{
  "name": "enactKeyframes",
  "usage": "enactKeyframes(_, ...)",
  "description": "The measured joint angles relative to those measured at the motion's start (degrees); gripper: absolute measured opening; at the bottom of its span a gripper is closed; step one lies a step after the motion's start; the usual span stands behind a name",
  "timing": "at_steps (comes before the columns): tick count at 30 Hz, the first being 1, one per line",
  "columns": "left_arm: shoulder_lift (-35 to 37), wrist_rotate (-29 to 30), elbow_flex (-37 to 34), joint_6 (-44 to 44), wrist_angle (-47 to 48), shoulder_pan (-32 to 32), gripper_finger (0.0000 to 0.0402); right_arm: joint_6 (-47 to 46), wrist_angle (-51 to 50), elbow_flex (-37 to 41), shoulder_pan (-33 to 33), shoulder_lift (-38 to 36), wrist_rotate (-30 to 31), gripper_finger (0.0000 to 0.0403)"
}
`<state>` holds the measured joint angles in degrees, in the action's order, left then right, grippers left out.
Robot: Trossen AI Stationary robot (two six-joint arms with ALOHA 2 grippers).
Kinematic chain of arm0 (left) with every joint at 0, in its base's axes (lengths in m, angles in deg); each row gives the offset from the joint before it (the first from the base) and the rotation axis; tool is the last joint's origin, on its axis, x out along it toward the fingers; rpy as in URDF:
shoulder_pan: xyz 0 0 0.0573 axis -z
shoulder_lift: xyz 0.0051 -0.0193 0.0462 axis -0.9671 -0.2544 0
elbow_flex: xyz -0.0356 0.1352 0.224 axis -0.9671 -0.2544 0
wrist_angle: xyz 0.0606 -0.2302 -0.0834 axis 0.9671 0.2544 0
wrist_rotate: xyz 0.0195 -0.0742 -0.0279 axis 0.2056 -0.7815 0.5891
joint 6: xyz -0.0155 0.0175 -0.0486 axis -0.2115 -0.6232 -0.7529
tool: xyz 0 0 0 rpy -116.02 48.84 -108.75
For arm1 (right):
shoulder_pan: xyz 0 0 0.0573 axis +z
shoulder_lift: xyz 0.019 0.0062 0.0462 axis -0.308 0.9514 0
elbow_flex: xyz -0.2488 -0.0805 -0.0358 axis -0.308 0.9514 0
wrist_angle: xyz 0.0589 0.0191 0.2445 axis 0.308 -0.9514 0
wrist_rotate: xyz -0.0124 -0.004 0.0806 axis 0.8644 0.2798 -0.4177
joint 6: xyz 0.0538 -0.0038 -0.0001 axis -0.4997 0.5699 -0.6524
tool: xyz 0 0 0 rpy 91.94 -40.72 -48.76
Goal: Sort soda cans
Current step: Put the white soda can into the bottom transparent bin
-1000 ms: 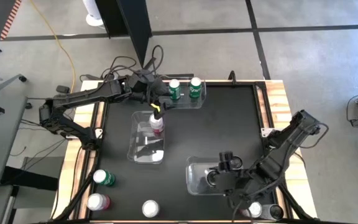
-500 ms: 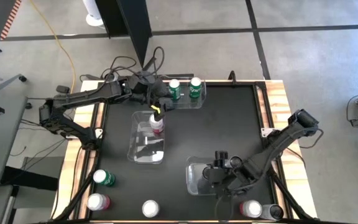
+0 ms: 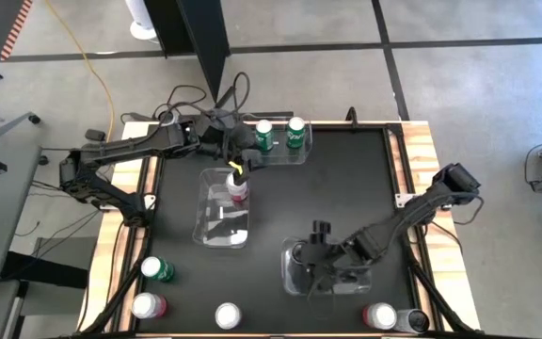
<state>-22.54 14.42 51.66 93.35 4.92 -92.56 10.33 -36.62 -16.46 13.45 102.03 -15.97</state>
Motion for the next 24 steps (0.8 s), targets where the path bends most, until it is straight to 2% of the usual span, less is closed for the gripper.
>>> enactKeyframes(9,0.0,-0.02,0.0,0.02,0.01,0.0,0.0277,-1.02,3.45,2.5,-2.2,-0.19,-2.6,0.0238)
enactKeyframes(19,0.0,-0.01,0.0,0.49,-0.23,0.0,0.0277,-9.48,-1.42,2.6,1.63,-2.06,-2.56,0.0238)
enactKeyframes(24,0.0,0.0,0.0,0.7,-0.47,0.45,0.0277,-14.12,-6.29,2.68,3.8,-3.65,0.74,0.0238)
